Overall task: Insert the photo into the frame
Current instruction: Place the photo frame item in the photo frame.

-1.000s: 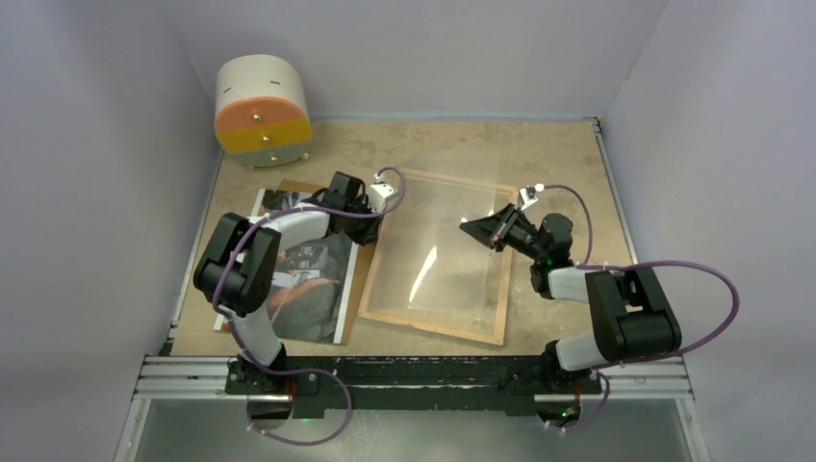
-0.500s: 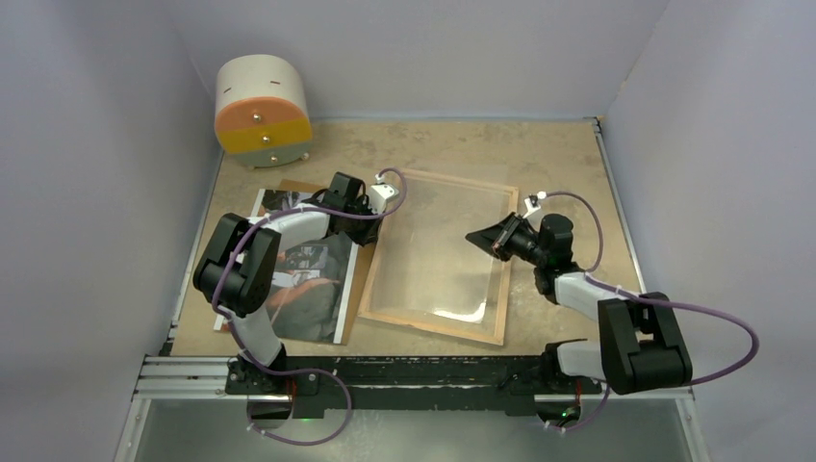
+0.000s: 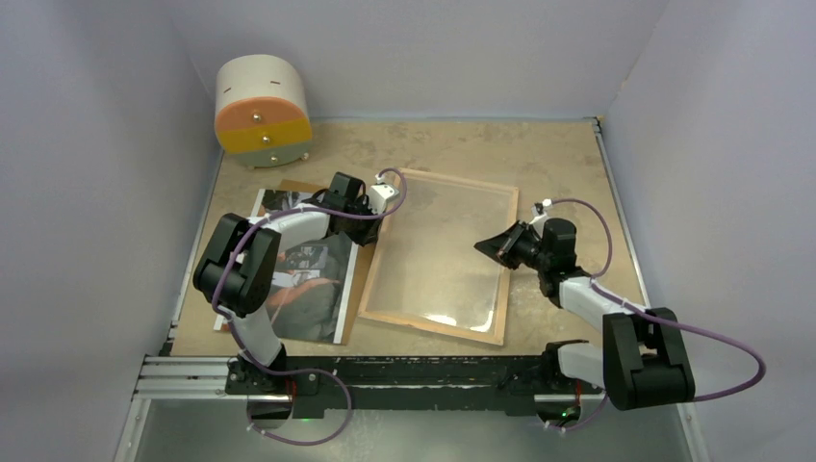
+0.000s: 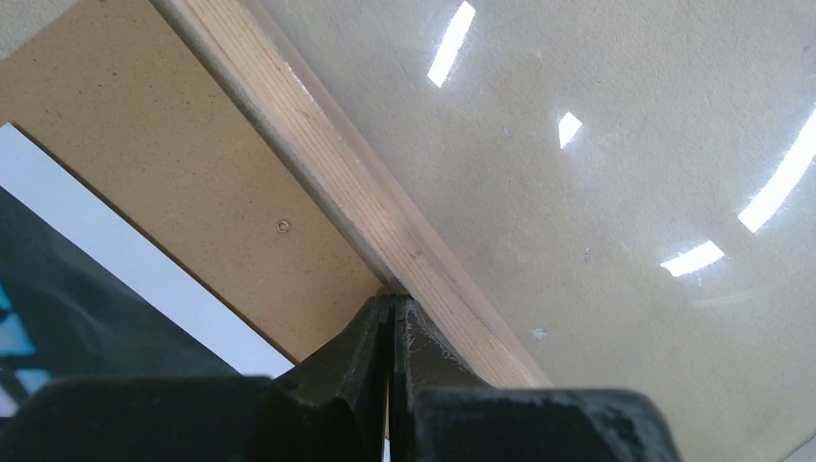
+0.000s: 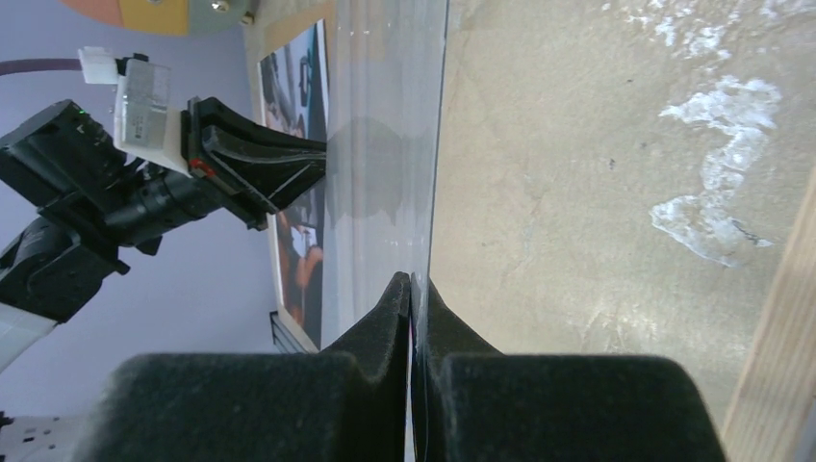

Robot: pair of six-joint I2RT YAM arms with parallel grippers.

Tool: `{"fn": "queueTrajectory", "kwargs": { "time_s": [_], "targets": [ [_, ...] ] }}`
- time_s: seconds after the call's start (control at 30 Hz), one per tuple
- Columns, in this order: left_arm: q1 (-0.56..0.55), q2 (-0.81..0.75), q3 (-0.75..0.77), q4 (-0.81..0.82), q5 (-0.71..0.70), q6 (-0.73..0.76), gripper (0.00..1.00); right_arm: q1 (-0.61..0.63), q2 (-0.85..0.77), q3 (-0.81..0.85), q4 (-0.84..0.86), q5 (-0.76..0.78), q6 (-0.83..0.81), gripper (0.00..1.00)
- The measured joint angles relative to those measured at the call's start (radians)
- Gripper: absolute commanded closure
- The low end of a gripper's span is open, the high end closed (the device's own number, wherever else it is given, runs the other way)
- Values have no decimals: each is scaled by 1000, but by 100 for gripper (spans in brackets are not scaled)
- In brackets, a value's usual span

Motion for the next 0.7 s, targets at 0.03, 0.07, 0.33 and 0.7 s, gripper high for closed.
{"fn": "queueTrajectory", "kwargs": {
  "time_s": [0.03, 0.07, 0.33, 0.7],
  "targets": [
    [0, 0, 0, 0, 0, 0, 100, -2, -1, 0, -7, 3, -7, 100],
    [0, 0, 0, 0, 0, 0, 100, -3, -1, 0, -15, 7, -14, 100],
    [0, 0, 0, 0, 0, 0, 100, -6, 36, 0, -30, 23, -46, 100],
    [0, 0, 0, 0, 0, 0, 100, -10, 37, -1, 2, 11, -55, 100]
  ]
}}
